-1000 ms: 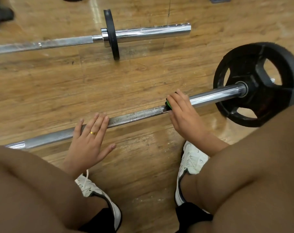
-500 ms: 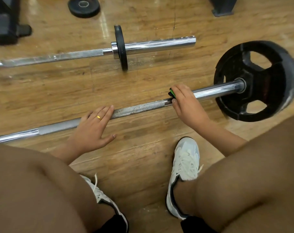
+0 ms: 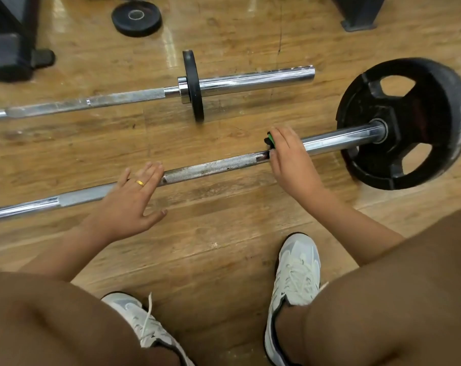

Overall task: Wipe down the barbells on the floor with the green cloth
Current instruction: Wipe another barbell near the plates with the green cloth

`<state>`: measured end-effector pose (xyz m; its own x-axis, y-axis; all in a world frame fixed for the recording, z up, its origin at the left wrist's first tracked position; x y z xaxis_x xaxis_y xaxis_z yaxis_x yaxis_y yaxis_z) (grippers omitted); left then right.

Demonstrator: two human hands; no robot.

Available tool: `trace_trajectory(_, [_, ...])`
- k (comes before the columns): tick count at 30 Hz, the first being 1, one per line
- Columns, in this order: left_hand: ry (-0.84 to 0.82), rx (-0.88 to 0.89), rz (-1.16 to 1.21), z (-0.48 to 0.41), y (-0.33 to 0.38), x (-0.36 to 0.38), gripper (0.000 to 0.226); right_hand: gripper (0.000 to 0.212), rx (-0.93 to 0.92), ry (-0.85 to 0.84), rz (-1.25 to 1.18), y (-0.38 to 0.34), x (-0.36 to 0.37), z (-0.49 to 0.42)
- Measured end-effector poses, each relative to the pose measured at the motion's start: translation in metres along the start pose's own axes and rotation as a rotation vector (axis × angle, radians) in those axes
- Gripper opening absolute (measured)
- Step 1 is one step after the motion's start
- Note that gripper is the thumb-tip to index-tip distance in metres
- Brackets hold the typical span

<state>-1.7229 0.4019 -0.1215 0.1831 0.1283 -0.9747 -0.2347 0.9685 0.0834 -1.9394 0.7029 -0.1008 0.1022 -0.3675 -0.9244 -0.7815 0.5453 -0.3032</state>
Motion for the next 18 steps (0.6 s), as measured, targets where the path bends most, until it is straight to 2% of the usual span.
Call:
trace_trajectory(5, [-0.025,-0.089,0.055,-0.012,-0.002,-0.002,0.094,0.051,-0.04,0.065,0.101,-0.006,0.007,0.011])
trace_trajectory(14, [0.019,-0.176,0.017,-0.016,-0.011,-0.004,0.099,0.049,0.004,0.036,-0.001,0.005,0.006,-0.025])
trace_trajectory(18, [0.026,-0.176,0.033,-0.021,-0.012,-0.004,0.103,0.047,0.033,0.111,-0.057,-0.001,0.0,-0.036])
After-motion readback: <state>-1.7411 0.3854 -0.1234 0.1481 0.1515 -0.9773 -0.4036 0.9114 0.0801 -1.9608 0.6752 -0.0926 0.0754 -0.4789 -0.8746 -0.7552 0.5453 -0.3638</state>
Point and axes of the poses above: each hand's wrist, its own z-axis away from the middle knuckle, its own x-axis out of the palm, y = z × x, the point moved 2 cm from there along -z, towards the middle knuckle, and after that the axes turned 11 degrees about -x, right-handed, at the moved point
